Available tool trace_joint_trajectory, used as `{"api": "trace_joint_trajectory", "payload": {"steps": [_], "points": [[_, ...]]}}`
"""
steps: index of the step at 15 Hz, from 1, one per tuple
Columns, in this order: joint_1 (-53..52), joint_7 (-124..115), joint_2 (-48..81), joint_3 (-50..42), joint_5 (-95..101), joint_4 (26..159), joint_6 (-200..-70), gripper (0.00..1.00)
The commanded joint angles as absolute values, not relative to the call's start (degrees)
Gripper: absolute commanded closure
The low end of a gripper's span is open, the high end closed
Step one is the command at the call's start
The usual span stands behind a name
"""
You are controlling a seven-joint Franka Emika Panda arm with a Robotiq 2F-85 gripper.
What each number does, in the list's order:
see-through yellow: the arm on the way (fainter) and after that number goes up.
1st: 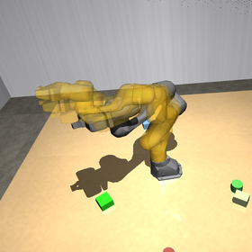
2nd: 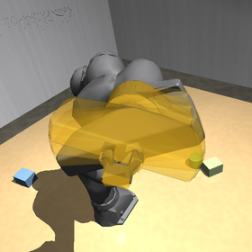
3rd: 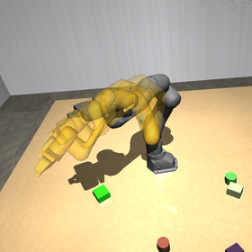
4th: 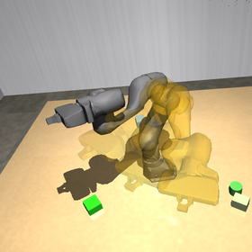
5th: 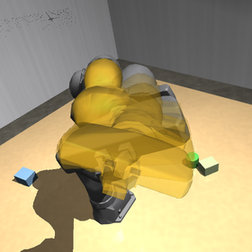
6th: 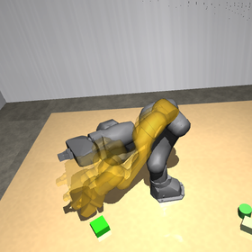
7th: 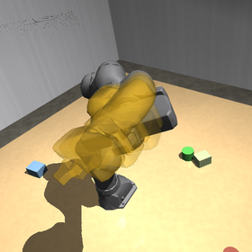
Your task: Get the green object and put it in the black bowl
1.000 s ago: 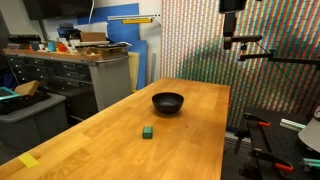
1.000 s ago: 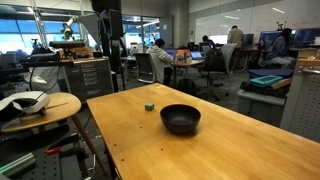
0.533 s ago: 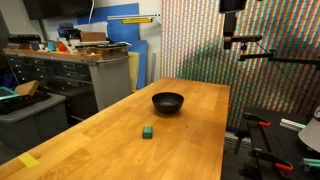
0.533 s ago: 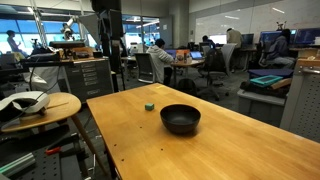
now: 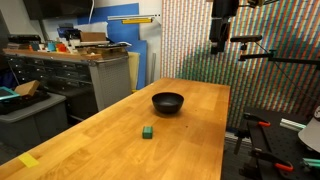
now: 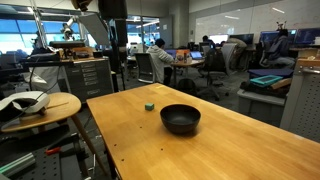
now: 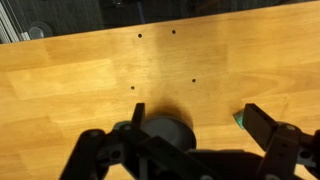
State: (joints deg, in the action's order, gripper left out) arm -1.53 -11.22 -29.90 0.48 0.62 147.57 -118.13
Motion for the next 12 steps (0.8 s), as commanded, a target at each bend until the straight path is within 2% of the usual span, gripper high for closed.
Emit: {"api": "trace_joint_trajectory", "payload": {"steps": [1,12], "points": [[-0.57,-17.81,-25.56,3.6,-1.8,146.91,-123.16,0.0],[-2.56,-33.54,-3.11,8.84,-5.43,138.74,-133.0,0.0]]}}
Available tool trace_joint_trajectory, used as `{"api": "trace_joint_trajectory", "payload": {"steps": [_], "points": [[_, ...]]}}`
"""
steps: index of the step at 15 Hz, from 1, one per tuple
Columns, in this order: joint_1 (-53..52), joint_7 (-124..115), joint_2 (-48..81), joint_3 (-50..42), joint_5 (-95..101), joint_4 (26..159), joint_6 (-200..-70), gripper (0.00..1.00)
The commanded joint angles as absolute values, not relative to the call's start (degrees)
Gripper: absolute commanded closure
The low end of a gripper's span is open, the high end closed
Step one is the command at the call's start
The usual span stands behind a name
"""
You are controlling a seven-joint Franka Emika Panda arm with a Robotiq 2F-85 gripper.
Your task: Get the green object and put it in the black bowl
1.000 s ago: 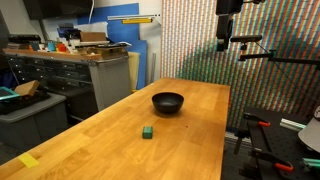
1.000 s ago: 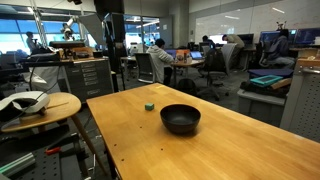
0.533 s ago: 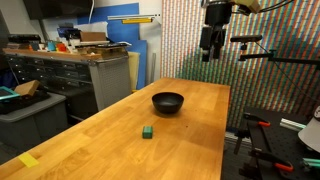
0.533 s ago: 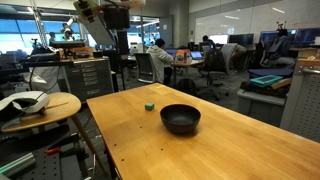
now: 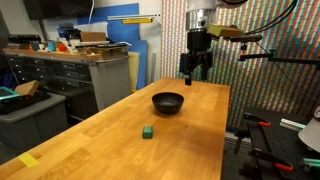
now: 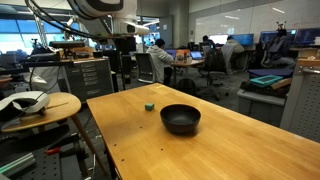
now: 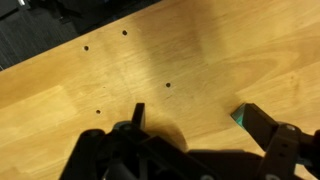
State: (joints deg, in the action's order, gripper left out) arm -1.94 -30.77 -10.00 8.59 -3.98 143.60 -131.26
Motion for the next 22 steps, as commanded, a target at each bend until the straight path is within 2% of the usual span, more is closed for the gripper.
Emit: {"api": "trace_joint_trajectory", "payload": {"steps": [1,12,22], "points": [[-3.01,-33.69,-0.92,8.66,-5.68,137.46,-133.71,0.0],[-8.34,-39.49,18.87,7.12,-9.72,122.34,-139.88,0.0],[-15.46,-55.04,31.64,-0.5,-6.71,114.76,-150.97,0.0]]}}
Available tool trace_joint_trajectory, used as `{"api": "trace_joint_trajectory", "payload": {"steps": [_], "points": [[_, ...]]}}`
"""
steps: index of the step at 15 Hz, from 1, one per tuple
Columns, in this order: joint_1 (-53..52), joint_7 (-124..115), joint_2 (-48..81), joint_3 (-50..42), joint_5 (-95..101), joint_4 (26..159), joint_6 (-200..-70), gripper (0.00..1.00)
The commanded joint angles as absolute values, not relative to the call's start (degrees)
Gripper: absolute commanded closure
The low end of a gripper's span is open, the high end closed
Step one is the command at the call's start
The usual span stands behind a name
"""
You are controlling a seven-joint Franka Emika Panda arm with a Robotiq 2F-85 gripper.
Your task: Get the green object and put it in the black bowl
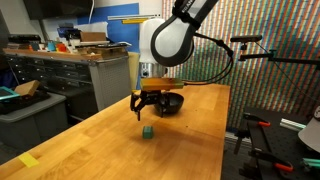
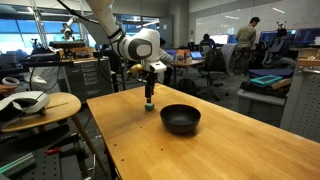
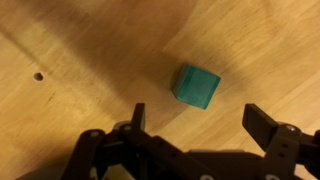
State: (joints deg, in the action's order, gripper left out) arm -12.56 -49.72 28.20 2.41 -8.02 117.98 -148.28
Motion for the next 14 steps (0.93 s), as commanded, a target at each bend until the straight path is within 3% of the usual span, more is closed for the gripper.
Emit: {"api": "trace_joint_trajectory", "payload": {"steps": [1,11,12,14], "points": [[-16.12,-56.45,32.44,-1.29,-6.55,114.3,-151.49,0.0],[-18.82,-62.02,36.49,-1.27,-7.09,111.82,-148.36,0.0],[-18.68,-61.89,36.7,-1.15,-7.15,111.64,-147.98,0.25],[-18.39,-61.66,36.99,-0.99,-7.39,111.43,-148.19,0.32]]}}
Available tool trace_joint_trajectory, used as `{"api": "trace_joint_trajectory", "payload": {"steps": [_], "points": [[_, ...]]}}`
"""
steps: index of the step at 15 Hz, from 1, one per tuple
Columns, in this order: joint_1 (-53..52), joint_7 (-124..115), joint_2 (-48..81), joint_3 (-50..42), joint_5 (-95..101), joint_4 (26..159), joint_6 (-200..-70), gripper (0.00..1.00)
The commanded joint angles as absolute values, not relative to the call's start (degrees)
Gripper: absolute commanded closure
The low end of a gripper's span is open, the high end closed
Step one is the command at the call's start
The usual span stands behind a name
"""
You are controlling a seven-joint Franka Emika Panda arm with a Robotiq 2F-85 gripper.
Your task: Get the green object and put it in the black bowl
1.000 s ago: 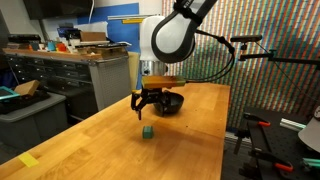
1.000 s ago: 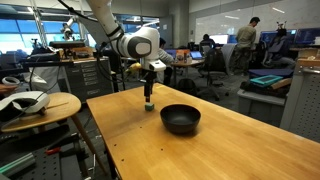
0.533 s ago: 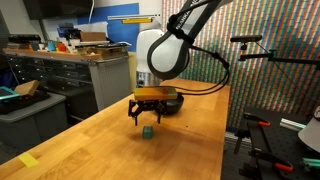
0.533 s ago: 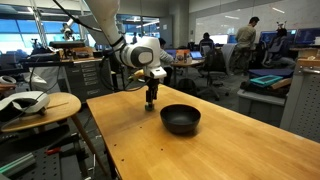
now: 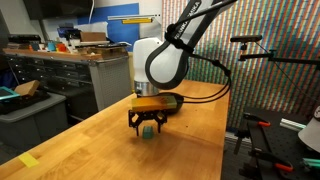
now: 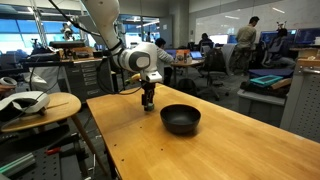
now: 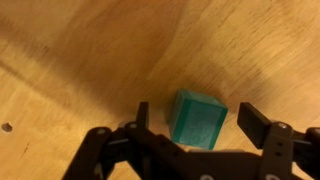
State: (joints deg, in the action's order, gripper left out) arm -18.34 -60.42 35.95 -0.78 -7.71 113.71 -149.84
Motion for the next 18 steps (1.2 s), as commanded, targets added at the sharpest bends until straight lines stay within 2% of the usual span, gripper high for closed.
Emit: {"api": "trace_joint_trajectory", "payload": {"steps": [1,6,7,18], "points": [[-18.47,-61.74,37.04,-1.09,-7.28,111.4,-148.33,0.42],[-18.58,-61.58,36.41,-1.1,-7.12,111.71,-149.19,0.81],[-18.55,-61.51,36.14,-1.16,-7.06,111.83,-149.34,0.83],[-16.54,-59.48,24.87,-3.53,-3.79,118.11,-148.88,0.83]]}}
